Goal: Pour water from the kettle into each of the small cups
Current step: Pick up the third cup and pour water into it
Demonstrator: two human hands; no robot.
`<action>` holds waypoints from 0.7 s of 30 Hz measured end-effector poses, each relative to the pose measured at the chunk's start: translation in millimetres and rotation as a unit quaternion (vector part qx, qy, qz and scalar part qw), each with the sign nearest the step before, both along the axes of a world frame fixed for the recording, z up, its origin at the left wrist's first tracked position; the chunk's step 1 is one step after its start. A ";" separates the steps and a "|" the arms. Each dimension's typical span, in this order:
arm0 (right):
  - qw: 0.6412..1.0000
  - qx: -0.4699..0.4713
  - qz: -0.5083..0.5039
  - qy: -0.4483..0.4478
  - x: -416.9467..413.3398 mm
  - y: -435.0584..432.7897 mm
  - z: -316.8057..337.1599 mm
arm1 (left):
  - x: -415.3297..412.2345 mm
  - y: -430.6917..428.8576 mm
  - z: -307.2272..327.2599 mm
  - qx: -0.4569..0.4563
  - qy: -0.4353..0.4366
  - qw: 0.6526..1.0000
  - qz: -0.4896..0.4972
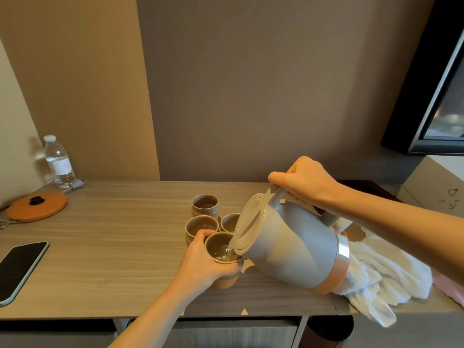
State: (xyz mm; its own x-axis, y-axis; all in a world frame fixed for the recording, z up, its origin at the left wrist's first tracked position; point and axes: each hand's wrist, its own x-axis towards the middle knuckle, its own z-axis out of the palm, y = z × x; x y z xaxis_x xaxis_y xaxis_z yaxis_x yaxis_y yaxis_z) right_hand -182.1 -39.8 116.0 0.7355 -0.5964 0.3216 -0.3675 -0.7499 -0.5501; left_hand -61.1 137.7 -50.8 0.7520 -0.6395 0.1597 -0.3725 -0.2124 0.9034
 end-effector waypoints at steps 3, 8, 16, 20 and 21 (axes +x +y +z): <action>1.000 -0.007 -0.003 0.003 0.8 -0.4 0.5 | -1.0 0.0 0.1 -0.005 0.003 1.000 0.000; 1.000 -0.002 0.001 0.007 2.7 0.2 -0.3 | -1.0 0.3 -1.7 -0.005 0.002 1.000 0.002; 0.997 0.074 -0.021 -0.027 -4.6 -4.0 -2.4 | 1.1 1.9 2.4 -0.019 0.024 0.999 0.014; 0.984 0.157 -0.029 -0.077 -14.9 -6.5 -3.2 | 4.8 3.1 11.9 -0.032 0.029 0.999 0.014; 0.979 0.175 -0.034 -0.094 -17.5 -7.2 -4.2 | 6.6 3.2 15.1 -0.034 0.029 0.999 0.014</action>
